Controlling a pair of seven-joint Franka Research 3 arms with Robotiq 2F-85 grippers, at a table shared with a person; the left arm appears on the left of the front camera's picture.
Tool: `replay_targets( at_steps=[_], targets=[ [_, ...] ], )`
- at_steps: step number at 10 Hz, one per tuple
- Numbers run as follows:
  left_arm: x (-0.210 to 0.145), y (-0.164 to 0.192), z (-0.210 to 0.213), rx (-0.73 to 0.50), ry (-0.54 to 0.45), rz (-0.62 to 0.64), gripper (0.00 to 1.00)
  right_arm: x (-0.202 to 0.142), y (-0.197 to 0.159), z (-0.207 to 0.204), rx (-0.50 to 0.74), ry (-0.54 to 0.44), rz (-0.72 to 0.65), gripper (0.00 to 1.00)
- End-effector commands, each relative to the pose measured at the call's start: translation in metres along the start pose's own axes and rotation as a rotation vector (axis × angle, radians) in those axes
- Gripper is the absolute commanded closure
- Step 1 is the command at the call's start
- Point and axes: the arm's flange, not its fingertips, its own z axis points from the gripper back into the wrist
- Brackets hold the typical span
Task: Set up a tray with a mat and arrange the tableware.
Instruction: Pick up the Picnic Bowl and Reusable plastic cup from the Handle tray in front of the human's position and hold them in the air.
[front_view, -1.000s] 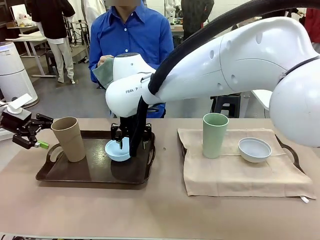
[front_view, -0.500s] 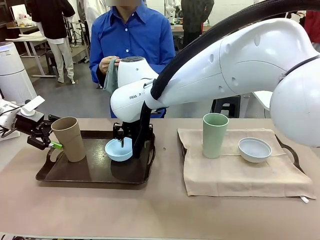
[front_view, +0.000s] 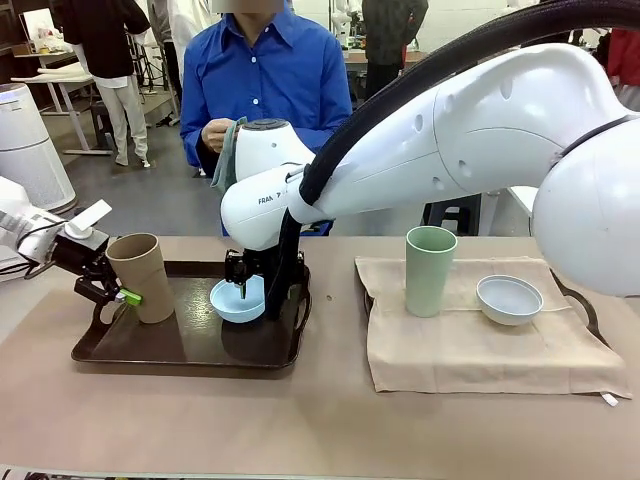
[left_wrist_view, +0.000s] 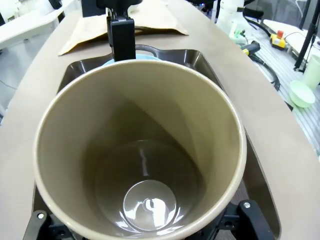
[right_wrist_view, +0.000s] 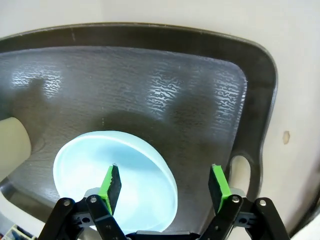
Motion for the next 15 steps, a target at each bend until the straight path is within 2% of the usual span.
replay_targets(
  at_steps=[1,2,3,5,6,7,8,9,10,13,15],
  targets=[
    [-0.001,0.006,-0.004,0.016,0.005,0.006,0.57,0.004,-0.003,-0.007,0.01,0.024,0.033,0.68],
    [-0.001,0.005,-0.004,0.011,0.01,0.005,0.59,0.004,-0.002,-0.008,0.01,0.028,0.037,0.69],
    [0.0,0.005,-0.003,0.011,0.012,0.001,1.0,0.004,-0.002,-0.008,0.01,0.029,0.04,1.0],
    [0.001,0.004,-0.003,0.012,0.013,-0.002,1.0,0.004,-0.002,-0.007,0.012,0.025,0.042,1.0],
    [0.001,0.003,-0.003,0.01,0.014,0.002,0.74,0.003,-0.001,-0.007,0.01,0.024,0.044,0.96],
    [0.001,0.003,-0.002,0.007,0.016,0.014,0.75,0.002,-0.001,-0.006,0.005,0.021,0.044,1.0],
    [0.002,0.003,-0.001,0.006,0.015,0.019,1.0,0.002,0.0,-0.006,-0.009,0.023,0.04,1.0],
    [0.002,0.004,-0.001,0.003,0.016,0.024,0.75,0.002,0.0,-0.006,-0.012,0.025,0.038,1.0],
    [0.002,0.004,-0.001,-0.001,0.017,0.028,1.0,0.002,-0.001,-0.006,-0.016,0.027,0.036,1.0],
    [0.007,0.001,0.003,-0.017,0.013,0.064,1.0,0.002,-0.001,-0.001,-0.035,0.051,0.051,1.0],
    [0.039,-0.012,0.018,-0.005,0.004,0.031,1.0,-0.013,-0.001,0.03,-0.039,-0.011,0.058,1.0]
  ],
)
